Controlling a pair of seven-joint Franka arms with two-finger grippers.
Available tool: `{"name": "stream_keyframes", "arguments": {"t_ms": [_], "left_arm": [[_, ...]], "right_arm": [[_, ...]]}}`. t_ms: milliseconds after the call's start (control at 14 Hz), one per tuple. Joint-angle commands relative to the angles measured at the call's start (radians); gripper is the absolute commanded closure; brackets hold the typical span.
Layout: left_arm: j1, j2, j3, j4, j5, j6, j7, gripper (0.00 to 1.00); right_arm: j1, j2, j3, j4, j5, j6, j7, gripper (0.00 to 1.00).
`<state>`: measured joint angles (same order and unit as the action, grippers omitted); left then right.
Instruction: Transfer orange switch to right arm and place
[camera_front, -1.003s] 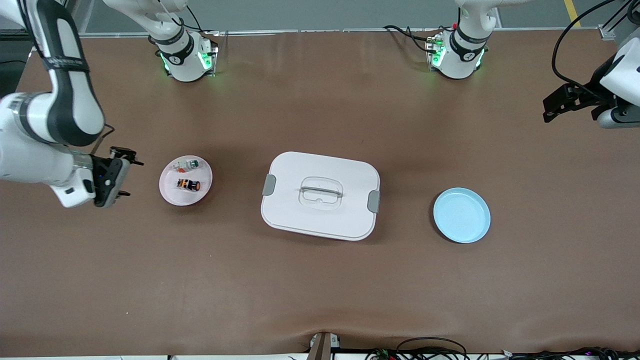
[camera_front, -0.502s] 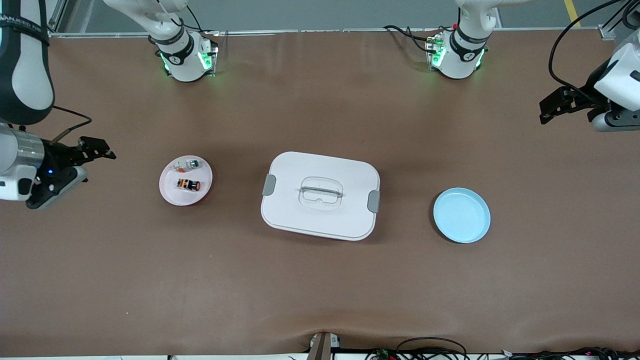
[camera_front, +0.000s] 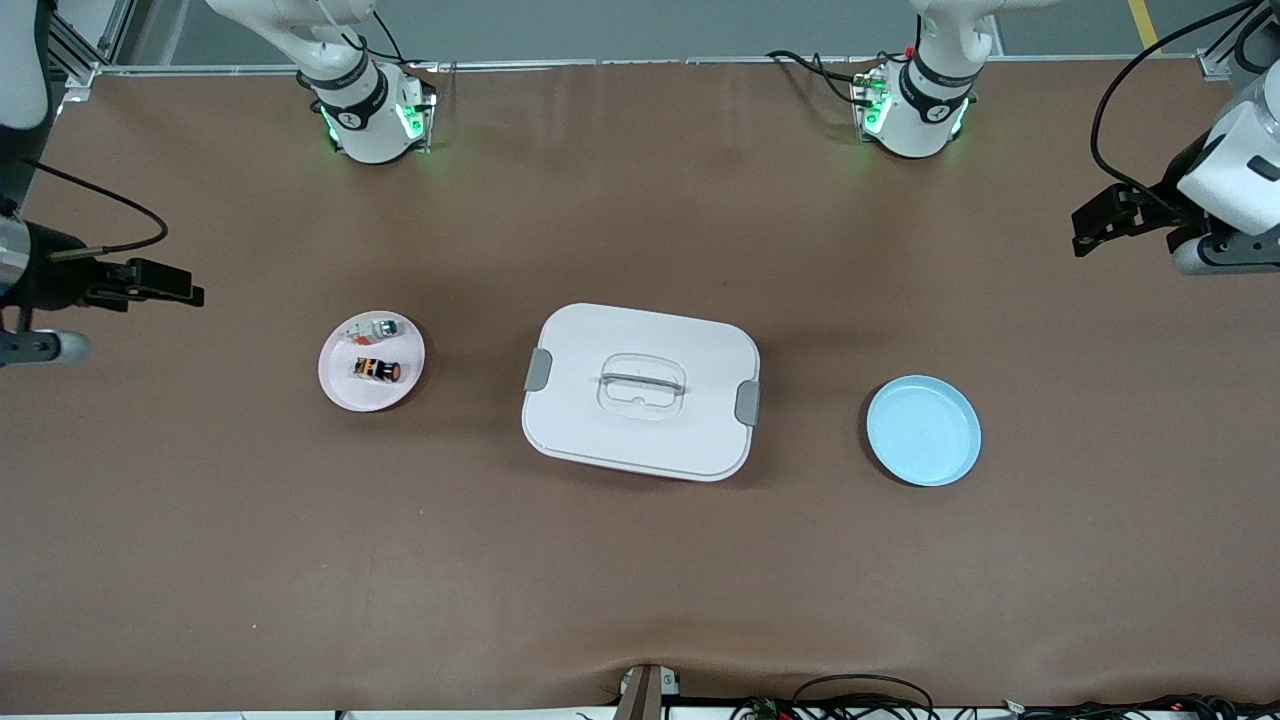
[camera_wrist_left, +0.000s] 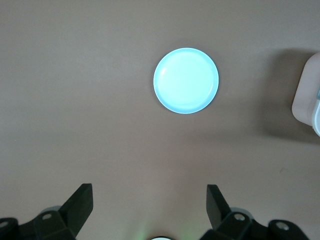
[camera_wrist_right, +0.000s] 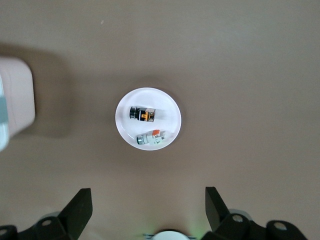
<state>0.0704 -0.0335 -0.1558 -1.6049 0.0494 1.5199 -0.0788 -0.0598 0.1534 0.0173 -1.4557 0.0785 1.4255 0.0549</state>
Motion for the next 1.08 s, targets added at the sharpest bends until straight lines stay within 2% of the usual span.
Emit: {"name": "stream_keyframes", "arguments": {"t_ms": [0,215,502,717,1003], "left_arm": [[0.003,-0.002,-0.002,-0.003,-0.016,0.013,0.021,0.00],[0.005,-0.006,-0.002,-0.003,-0.016,0.011,0.022,0.00],[0.008,-0.014,-0.002,-0.003,-0.016,0.003,0.024,0.00],[0.011,-0.017,-0.001,-0.001,-0.016,0.000,0.036,0.00],[0.012,-0.017,0.001,0.002,-0.016,0.000,0.044,0.00]], "right_arm": [[0.006,0.003,0.003,0.092,-0.026,-0.051,0.129,0.00],[0.005,0.003,0.004,0.138,-0.022,-0.054,0.099,0.00],[0.012,-0.017,0.012,0.130,-0.013,-0.083,-0.074,0.00],[0.014,-0.025,0.012,0.127,-0.016,-0.089,-0.102,0.00],[0.020,-0.118,0.012,-0.012,-0.023,-0.030,-0.104,0.00]]}}
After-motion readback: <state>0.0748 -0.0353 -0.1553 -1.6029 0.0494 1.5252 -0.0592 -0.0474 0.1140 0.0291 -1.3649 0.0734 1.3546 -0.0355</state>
